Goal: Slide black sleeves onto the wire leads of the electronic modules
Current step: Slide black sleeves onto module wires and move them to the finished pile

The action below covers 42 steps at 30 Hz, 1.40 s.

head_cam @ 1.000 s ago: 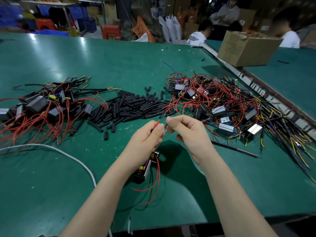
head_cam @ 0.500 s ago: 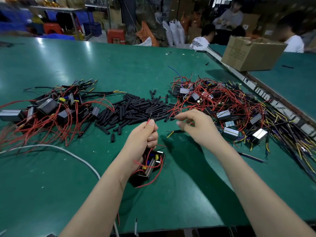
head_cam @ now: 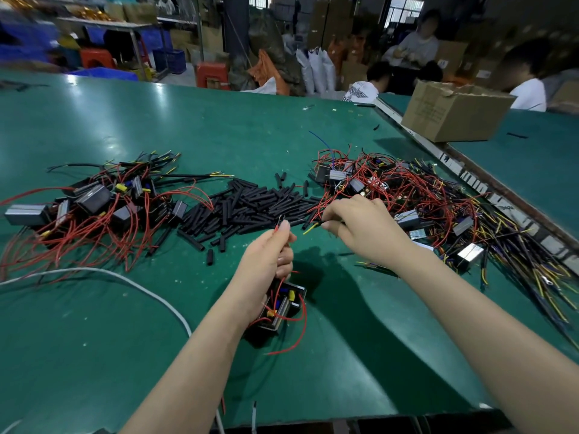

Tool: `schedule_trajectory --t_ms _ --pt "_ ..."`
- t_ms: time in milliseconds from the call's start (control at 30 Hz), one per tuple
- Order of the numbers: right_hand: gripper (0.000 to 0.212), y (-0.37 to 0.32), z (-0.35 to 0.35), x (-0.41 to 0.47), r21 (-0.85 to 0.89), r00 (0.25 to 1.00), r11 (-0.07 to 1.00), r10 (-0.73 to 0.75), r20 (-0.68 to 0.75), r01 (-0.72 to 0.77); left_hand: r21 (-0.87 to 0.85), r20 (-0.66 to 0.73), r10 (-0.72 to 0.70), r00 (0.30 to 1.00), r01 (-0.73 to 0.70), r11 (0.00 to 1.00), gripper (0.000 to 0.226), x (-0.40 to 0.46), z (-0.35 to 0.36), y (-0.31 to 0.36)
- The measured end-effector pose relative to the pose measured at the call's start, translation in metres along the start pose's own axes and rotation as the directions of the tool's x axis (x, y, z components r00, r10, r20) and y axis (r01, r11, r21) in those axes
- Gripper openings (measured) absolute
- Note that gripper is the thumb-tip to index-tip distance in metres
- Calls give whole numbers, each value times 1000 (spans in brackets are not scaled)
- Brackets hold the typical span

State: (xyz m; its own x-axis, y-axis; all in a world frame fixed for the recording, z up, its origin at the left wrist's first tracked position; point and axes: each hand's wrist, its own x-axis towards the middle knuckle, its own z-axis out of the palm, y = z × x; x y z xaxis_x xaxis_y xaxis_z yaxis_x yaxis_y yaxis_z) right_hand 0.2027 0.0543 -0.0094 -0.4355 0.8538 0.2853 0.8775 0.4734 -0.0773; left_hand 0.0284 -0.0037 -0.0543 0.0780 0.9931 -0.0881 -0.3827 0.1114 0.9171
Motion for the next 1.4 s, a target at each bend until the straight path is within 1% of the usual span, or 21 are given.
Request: schedule_trajectory --t_ms 67,133,267,333,400,533,600,700,767,900,1067,1267,1400 --pt "12 -5 -8 -5 86 1000 996 -3 5 2 51 1 12 1000 -12 999 17 0 -1 0" --pt "12 -9 -12 -11 215 1000 977 6 11 -8 81 -13 18 1000 -17 997 13 -1 -2 -1" --pt "5 -22 -6 -26 479 997 876 71 -7 -60 85 -51 46 998 -41 996 17 0 -3 -1" --pt "10 -28 3 -32 582 994 810 106 -12 -79 97 -32 82 996 -79 992 17 -2 -1 -1" --pt "14 -32 12 -36 652 990 753 137 -29 -85 99 -13 118 993 -117 988 17 -3 0 -2" --pt "18 -38 29 -42 712 970 695 229 -82 -103 121 -23 163 986 -159 980 16 -3 1 -3" --pt "17 -39 35 -44 722 964 686 245 -108 -93 132 -34 182 983 -176 975 16 -3 1 -4" --pt "14 -39 40 -46 711 958 699 249 -145 -74 152 -50 179 982 -170 974 14 -2 0 -5" --pt "16 -41 40 -48 694 956 718 237 -174 -52 176 -47 178 983 -167 970 14 -1 0 -5" --pt "22 -47 38 -53 610 959 792 158 -233 18 215 -49 196 979 -181 960 12 -2 -1 -6" --pt "30 -53 37 -55 583 943 810 146 -299 59 233 -124 249 960 -216 948 10 -4 1 -6" --pt "38 -54 36 -57 543 951 837 114 -288 64 215 -114 266 957 -237 947 12 -5 0 -4" --pt "36 -53 39 -56 513 963 859 138 -230 -1 223 -105 282 954 -254 941 17 -5 0 -5"
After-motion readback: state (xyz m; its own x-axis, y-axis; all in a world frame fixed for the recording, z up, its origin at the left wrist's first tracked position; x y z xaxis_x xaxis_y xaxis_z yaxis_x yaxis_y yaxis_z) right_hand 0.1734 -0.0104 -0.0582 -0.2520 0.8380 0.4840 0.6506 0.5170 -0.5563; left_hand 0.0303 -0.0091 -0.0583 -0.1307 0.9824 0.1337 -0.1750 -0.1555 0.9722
